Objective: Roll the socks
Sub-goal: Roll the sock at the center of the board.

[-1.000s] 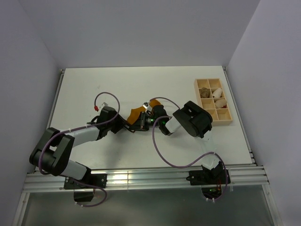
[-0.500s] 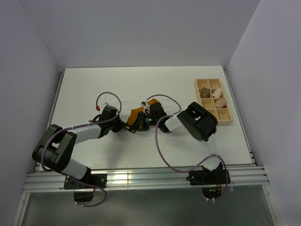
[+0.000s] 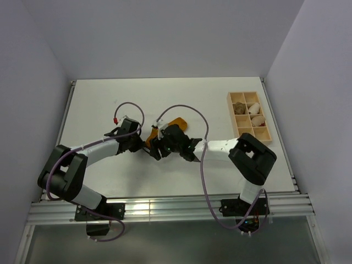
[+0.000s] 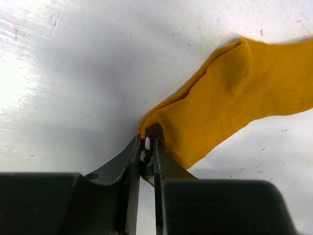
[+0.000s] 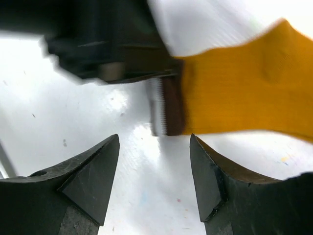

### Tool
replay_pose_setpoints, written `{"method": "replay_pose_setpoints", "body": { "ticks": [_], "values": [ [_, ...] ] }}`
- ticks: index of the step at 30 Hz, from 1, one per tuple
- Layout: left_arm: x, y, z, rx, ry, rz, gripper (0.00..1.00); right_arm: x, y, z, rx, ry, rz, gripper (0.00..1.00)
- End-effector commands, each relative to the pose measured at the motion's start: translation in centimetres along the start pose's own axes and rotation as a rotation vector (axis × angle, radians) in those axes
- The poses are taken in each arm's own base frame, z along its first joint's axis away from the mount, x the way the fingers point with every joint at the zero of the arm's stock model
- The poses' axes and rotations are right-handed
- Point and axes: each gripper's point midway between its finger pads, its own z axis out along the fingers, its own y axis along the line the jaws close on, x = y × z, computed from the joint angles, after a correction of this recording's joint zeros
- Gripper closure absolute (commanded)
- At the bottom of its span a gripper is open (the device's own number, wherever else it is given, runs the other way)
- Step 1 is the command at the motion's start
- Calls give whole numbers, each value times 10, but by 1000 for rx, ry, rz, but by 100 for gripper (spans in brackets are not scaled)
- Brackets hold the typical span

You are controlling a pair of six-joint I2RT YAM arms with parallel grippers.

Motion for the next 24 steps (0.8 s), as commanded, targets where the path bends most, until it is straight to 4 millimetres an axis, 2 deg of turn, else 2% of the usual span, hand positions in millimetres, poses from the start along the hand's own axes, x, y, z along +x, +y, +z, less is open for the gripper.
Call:
{"method": "replay_pose_setpoints", "body": {
  "ticks": [1,4,8,11,15,24],
  "values": [
    [-8,-3,-6,-26,-12,65,96,-13,-6,-7,154,-67,-283,33],
    [-7,-4,-7,-27,-4,79,96,-19,5,-5,193,-112,-391,33],
    [-5,-6,-6,-26,19,86,96,-14,16,7,234,-130,-503,36],
    [-3,-7,-5,-24,29,91,96,-15,17,13,260,-134,-554,38],
    [-2,-7,-6,-20,31,92,96,-2,19,26,292,-111,-623,40],
    [3,-8,-4,-12,52,92,96,7,13,39,376,-116,-682,40]
  ]
}}
